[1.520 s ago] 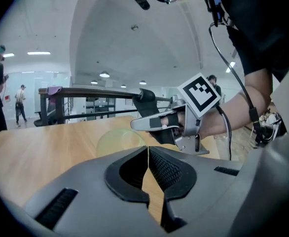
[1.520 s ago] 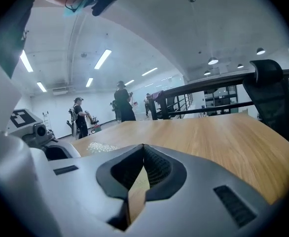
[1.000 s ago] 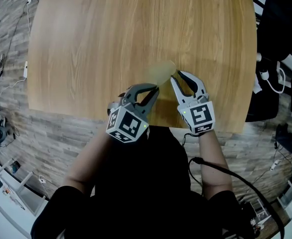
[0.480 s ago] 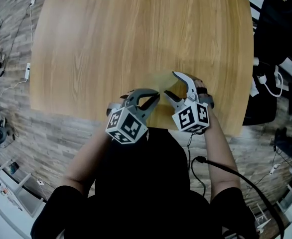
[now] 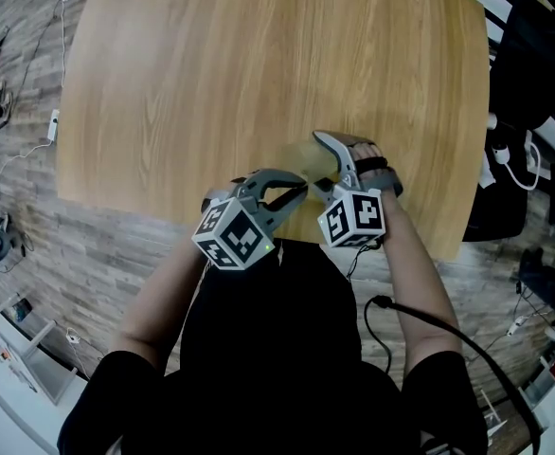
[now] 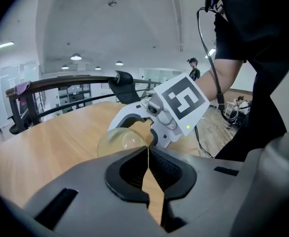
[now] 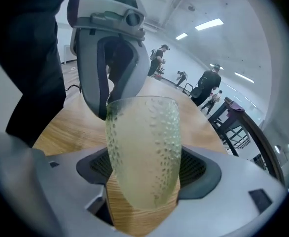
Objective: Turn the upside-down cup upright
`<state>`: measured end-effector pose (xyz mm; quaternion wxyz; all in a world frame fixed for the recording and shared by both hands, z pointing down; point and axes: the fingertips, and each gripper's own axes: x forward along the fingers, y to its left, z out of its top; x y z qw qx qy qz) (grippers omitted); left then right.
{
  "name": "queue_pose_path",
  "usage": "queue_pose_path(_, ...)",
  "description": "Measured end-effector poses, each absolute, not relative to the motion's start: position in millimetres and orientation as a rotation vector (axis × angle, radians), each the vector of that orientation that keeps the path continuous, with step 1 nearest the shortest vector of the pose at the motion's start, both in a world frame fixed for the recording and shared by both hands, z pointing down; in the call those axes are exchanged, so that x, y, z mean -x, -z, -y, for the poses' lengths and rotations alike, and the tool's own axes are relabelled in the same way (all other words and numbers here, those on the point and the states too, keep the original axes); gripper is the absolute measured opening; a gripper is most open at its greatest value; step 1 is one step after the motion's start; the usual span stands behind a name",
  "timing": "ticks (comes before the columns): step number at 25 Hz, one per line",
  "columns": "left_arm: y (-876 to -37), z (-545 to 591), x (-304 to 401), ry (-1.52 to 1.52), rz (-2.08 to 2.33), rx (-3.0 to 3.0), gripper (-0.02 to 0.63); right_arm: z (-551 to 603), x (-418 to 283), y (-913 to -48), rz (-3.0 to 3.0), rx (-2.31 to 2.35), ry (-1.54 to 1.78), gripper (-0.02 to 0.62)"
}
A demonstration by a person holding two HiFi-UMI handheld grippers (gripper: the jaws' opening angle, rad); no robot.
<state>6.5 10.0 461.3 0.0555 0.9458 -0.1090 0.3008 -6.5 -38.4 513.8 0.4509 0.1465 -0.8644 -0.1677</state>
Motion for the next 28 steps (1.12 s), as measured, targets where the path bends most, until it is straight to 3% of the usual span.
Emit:
queue_pose_path(10,-451.3,-9.4,-4.9,-0.872,0.445,-2.902,0.018,37.7,11.5,-511.2,2.241,-0.47,0.264,0.311)
queue_pose_path(20,-417.2,30.2,21.6,-0.501,0.799,-2.848,0.034,41.3,-4.9,-505.3,2.427,-0.71,0.042,0.311)
queue_pose_path(21,-420.5,41.3,32.0,-0.465,0.867,-2.801,0.009,42.2,-6.1,-500.4,2.482,-0.744,0.002,0.311)
queue_pose_path(28,-469.0,82.6,41.1,-0.527,1.0,-2.65,0.008,40.9,4.3,-481.1,2.695,-0.831,-0.176,0.311)
